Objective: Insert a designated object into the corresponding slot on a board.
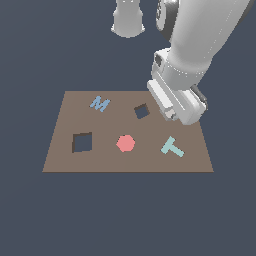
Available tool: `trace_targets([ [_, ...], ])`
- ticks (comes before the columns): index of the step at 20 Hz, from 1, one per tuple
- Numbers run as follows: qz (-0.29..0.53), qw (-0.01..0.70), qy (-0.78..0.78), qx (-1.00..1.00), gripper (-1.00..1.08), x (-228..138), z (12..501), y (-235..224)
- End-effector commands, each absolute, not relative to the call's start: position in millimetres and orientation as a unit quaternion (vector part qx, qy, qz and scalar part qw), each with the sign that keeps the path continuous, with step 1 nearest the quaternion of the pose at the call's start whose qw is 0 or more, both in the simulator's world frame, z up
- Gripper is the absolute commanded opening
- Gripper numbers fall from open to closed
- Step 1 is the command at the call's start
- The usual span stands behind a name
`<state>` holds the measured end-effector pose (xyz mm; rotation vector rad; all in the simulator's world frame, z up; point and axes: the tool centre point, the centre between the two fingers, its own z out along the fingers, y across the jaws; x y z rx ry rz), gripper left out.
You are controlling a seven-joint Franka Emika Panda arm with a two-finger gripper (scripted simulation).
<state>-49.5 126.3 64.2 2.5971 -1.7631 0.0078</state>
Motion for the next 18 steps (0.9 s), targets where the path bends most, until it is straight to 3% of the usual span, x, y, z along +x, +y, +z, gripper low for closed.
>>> trace_targets([
  [1,0.002,0.001,-0.581,0.814,1.0,-48,60,132],
  [18,0.0,0.0,-0.618,0.786,1.0,-43,49,145],
])
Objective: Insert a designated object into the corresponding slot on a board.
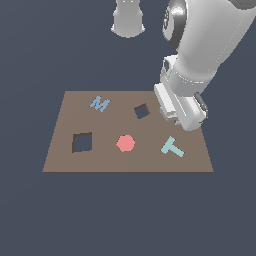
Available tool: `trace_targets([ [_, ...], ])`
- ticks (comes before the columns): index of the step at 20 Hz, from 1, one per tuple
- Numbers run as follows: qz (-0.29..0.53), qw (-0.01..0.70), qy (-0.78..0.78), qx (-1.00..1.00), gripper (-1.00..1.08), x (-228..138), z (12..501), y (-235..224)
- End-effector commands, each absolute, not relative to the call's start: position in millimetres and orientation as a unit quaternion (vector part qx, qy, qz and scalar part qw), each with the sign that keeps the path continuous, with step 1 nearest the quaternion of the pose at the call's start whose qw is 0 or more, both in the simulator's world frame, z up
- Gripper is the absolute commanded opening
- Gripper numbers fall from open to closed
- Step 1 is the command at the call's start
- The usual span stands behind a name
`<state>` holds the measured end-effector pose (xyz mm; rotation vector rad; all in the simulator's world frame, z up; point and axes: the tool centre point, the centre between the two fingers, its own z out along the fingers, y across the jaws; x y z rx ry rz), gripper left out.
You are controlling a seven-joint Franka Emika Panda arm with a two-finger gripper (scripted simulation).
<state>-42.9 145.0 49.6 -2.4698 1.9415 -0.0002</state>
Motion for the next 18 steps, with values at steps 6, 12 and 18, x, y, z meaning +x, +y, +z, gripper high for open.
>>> trace_targets([
  [6,0.0,0.0,0.619,-0.786,1.0,-43,33,145],
  [12,0.0,0.0,0.619,-0.786,-1.0,-43,30,145],
  [18,0.0,0.0,0.619,-0.786,-1.0,-43,30,145],
])
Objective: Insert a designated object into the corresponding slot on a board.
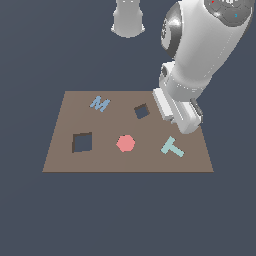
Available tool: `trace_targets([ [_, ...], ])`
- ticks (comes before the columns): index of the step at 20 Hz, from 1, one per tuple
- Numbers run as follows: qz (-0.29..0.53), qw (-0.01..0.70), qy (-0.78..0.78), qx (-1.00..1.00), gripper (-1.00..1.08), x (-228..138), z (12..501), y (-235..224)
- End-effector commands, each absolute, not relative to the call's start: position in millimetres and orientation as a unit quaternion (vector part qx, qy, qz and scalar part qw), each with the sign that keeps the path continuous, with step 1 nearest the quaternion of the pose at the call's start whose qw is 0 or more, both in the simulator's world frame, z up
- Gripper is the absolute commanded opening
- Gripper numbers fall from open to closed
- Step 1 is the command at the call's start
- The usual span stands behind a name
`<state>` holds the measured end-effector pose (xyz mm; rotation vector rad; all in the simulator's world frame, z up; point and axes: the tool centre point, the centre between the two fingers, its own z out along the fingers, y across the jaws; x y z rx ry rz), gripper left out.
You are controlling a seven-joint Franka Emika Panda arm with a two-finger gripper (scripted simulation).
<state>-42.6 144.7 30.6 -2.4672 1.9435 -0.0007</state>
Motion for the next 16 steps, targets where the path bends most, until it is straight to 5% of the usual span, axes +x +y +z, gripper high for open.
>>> trace_targets([
  [1,0.0,0.0,0.619,-0.786,-1.0,-43.0,29.9,144.7],
  [16,0.0,0.0,0.595,-0.803,-1.0,-46.1,33.5,142.5],
])
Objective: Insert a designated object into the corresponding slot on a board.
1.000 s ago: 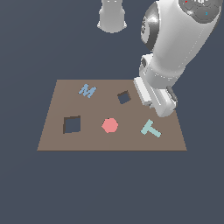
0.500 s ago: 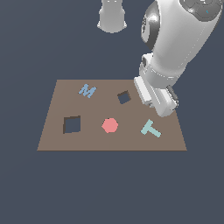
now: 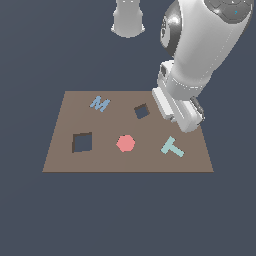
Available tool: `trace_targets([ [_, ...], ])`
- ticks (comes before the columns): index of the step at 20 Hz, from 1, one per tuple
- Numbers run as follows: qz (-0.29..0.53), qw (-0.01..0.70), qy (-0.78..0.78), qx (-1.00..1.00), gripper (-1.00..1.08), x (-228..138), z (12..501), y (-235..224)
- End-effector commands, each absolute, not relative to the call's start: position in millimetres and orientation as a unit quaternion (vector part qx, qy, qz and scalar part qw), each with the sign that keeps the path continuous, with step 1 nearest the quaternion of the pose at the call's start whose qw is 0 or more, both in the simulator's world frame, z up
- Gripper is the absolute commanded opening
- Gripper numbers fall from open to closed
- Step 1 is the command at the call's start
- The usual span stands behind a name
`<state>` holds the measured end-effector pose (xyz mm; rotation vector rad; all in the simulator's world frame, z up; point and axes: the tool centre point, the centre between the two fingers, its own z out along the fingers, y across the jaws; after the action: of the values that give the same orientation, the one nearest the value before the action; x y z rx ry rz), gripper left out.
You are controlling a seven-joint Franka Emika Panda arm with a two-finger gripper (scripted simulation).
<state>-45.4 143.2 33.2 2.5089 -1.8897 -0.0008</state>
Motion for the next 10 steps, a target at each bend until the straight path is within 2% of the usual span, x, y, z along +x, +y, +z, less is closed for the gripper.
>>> trace_targets([
  [1,0.0,0.0,-0.59,0.808,-1.0,-46.8,33.6,142.0],
  [10,0.0,0.0,-0.512,0.859,-1.0,-56.1,34.5,133.6],
])
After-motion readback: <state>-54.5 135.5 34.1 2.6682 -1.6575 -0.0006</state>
